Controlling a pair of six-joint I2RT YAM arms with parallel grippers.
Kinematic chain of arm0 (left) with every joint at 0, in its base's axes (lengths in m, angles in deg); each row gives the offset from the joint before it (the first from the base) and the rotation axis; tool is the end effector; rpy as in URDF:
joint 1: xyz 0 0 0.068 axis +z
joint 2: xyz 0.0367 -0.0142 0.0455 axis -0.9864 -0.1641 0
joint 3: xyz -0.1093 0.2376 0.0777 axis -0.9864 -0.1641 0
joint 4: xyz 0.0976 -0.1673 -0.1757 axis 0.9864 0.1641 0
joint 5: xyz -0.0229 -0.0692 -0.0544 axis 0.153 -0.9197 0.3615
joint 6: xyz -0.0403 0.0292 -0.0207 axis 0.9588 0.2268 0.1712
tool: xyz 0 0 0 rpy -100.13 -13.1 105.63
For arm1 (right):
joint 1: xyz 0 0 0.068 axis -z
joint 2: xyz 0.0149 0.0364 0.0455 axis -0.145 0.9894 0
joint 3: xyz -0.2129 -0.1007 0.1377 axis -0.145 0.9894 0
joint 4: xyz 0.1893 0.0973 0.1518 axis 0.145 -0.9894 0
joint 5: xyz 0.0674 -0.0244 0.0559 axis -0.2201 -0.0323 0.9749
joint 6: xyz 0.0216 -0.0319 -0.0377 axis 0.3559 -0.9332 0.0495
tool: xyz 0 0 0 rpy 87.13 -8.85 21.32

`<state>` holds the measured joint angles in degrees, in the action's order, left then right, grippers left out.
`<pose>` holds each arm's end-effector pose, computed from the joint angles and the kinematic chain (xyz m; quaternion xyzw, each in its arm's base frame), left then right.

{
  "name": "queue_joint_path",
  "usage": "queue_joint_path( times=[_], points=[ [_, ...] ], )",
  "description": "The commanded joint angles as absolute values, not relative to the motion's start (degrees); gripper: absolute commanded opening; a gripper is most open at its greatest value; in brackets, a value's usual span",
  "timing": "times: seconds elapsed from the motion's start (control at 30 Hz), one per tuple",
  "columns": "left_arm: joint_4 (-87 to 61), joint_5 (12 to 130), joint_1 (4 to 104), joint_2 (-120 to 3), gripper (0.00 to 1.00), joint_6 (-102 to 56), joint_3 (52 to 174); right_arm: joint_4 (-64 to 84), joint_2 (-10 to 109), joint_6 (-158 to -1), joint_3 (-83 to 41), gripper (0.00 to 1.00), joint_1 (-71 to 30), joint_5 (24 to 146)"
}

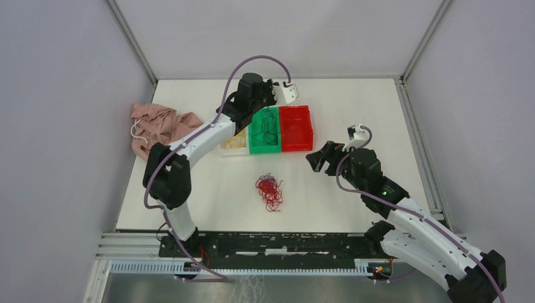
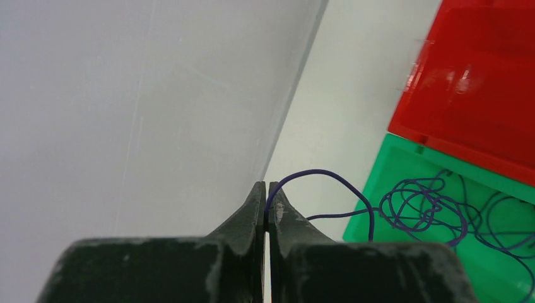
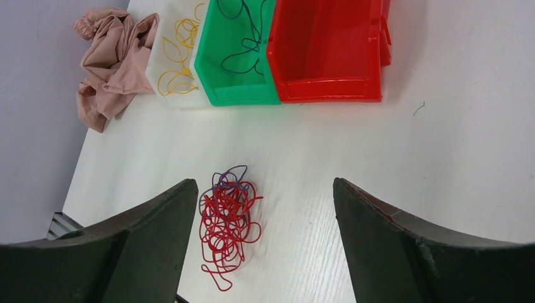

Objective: Untangle the cables

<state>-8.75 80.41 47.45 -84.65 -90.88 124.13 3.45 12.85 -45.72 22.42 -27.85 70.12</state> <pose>0.3587 -0.2333 0.3129 0.5734 0.5889 0.1202 0.5567 0.1531 0.1066 0.2699 0.0669 0.8104 0.3210 0.4855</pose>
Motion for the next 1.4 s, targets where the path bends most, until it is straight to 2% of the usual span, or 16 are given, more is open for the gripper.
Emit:
queue_joint_path(
  times=[0.0,0.33,0.67,0.73,0.77,0.8,0.87,1.0,1.1,1.13,1.17,1.37],
  points=[
    [-15.14,81.18,48.69,-85.74,0.03,-92.67,127.84,7.21,13.02,-46.14,22.74,0.85,-27.08,70.87],
    [-17.21,81.97,48.3,-81.39,0.04,-92.6,108.26,5.98,11.29,-46.03,23.52,0.85,-25.82,71.25],
    [-12.37,81.45,48.19,-88.05,0.09,-88.58,113.11,4.27,10.72,-46.01,21.97,0.85,-25.43,71.28],
    [-9.52,79.59,48.2,-89.3,0.17,-88.44,114.95,3.56,10.74,-46.32,21.48,0.85,-25.33,71.26],
    [-7.21,78.49,48.21,-89.97,0.24,-88.33,116.22,3.35,10.72,-46.35,21.37,0.85,-25.2,71.34],
    [-3.75,76.57,48.22,-90.77,0.37,-88.2,118.36,3.05,10.74,-46.45,21.19,0.85,-25.24,71.35],
    [4.54,72.18,48.37,-92.31,0.51,-88.86,122.46,2.52,10.61,-46.42,21.05,0.85,-25.2,71.5],
    [18.0,65.88,49.03,-94.71,0.72,-93.95,130.49,1.19,10.4,-46.78,20.06,0.85,-25.0,72.09],
    [29.44,62.47,49.92,-96.79,0.82,-98.32,138.05,0.33,10.43,-47.17,19.1,0.85,-24.8,72.67],
    [33.87,61.3,50.27,-97.7,0.91,-99.85,141.3,0.21,10.58,-47.28,18.84,0.85,-24.74,72.89],
    [37.69,59.89,50.62,-98.52,0.94,-100.8,144.35,0.12,10.91,-47.36,18.49,0.85,-24.67,73.32],
    [55.23,54.54,53.74,-100.6,1.0,-107.09,155.25,0.67,13.45,-46.73,16.98,0.86,-24.15,76.17]
  ],
)
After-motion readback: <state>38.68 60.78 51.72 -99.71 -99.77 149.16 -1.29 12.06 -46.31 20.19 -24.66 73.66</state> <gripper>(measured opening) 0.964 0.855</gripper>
